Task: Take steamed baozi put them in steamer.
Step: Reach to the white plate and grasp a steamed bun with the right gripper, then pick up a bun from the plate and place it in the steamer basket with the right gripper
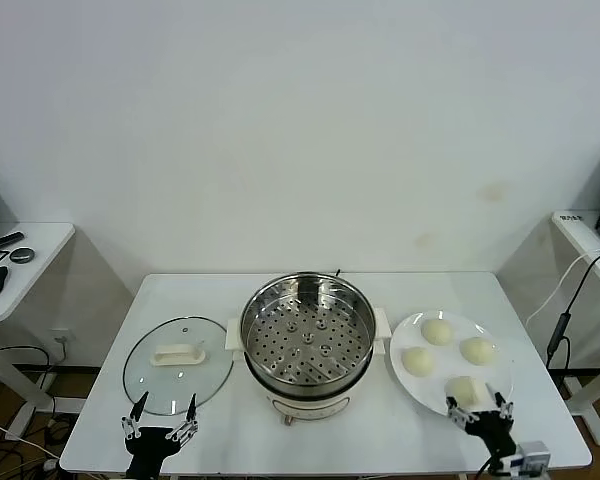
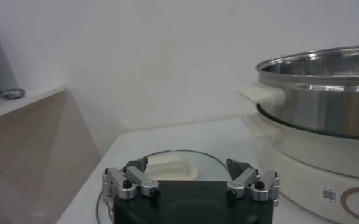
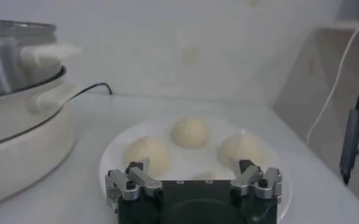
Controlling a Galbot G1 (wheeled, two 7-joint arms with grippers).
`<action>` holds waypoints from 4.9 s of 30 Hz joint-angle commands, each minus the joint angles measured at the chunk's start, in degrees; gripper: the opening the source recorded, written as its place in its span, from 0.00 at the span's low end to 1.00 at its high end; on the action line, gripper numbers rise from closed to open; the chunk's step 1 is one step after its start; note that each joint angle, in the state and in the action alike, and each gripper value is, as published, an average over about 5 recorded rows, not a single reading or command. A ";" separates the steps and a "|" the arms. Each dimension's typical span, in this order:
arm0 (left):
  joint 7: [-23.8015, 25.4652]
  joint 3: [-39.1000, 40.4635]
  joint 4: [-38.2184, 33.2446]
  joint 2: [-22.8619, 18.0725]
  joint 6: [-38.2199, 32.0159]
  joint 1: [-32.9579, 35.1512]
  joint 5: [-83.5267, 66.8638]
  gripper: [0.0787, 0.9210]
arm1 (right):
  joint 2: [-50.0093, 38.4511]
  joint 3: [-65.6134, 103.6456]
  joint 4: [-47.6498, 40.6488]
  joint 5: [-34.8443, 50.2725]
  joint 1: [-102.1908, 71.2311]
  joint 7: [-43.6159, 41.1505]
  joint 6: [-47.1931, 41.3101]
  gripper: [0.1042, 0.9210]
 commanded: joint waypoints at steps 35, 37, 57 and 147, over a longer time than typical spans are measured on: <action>-0.01 -3.01 -1.21 -2.16 0.89 1.34 -2.34 0.88 | -25.92 -66.23 -52.90 -43.77 83.06 -62.72 13.95 0.88; 0.00 -3.05 -1.01 -2.03 0.92 1.39 -2.40 0.88 | -25.25 -65.81 -53.49 -43.98 82.49 -62.97 13.99 0.88; 0.25 -3.45 -0.98 -1.63 1.50 1.05 -2.39 0.88 | -19.64 -61.27 -58.16 -43.68 78.47 -57.11 11.62 0.88; -4.04 -3.36 -1.13 -3.59 9.27 -2.48 2.46 0.88 | 8.17 -101.83 -60.30 -28.32 108.19 -64.30 57.90 0.48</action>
